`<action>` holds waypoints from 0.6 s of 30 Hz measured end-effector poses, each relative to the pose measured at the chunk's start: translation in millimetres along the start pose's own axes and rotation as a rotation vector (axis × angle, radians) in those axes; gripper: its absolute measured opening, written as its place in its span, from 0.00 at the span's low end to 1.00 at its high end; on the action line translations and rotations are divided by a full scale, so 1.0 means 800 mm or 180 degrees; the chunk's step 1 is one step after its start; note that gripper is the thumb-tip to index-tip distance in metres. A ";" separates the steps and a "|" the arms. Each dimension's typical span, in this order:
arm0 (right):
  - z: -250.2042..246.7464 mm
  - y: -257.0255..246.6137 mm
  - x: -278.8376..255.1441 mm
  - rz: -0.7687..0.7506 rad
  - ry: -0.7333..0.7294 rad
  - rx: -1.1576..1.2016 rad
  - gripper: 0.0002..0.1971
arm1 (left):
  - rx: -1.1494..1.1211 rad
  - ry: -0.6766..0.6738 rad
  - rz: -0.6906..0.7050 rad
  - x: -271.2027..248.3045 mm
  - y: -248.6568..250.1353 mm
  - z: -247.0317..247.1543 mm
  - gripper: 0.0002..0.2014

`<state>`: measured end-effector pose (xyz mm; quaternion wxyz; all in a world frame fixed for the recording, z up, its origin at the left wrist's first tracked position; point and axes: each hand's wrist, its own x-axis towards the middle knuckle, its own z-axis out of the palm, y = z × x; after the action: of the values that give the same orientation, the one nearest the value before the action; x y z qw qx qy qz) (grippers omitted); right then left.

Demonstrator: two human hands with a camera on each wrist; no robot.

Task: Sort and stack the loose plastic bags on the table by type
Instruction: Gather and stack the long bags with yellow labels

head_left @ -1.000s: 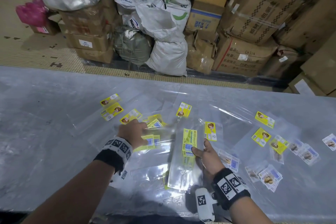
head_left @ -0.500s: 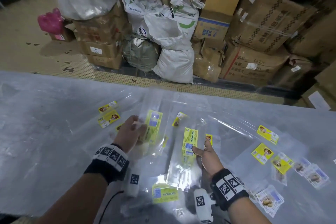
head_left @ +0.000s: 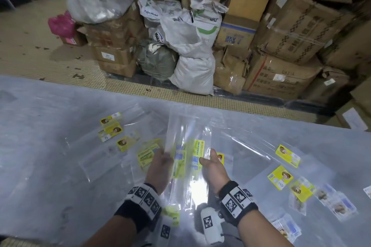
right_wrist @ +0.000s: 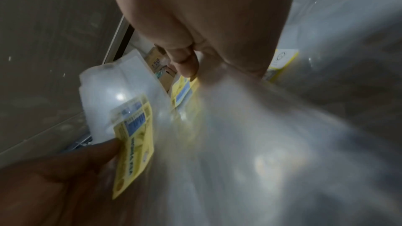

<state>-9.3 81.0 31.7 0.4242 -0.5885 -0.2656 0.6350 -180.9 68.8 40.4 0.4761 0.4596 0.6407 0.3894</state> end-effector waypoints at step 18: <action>-0.003 -0.016 -0.030 -0.0324 -0.0261 -0.0456 0.19 | 0.0445 -0.0559 -0.0062 -0.021 0.001 0.037 0.20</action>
<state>-5.2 66.9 54.7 0.4016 -0.5766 -0.3571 0.6155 -149.8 54.8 38.4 0.5009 0.5178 0.6265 0.2973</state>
